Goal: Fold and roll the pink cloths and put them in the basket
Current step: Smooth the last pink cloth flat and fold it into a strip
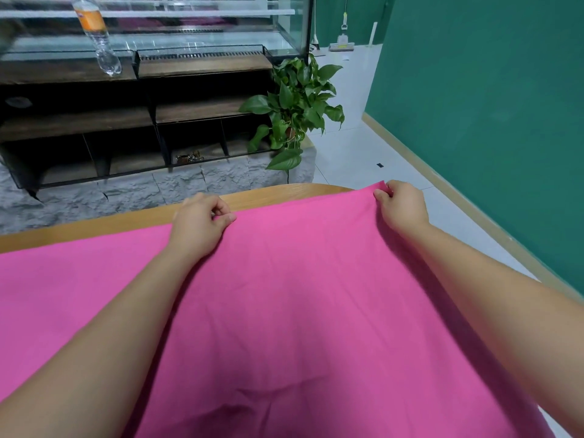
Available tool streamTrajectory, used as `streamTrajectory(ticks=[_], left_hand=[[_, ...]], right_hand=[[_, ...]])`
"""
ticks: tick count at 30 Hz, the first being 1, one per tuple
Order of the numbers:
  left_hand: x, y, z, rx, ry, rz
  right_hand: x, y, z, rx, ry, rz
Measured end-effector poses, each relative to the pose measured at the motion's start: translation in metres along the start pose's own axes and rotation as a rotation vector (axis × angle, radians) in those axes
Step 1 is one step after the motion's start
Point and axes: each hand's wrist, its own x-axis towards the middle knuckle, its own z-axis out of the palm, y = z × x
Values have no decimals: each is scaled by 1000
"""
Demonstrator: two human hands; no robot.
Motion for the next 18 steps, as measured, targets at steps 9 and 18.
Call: streamTrajectory(ticks=[9, 18], left_hand=[[-1, 4, 5, 36, 30, -7], [-1, 2, 9, 163, 135, -15]], right_hand=[[12, -7, 23, 58, 89, 91], [13, 1, 37, -164, 186, -104]])
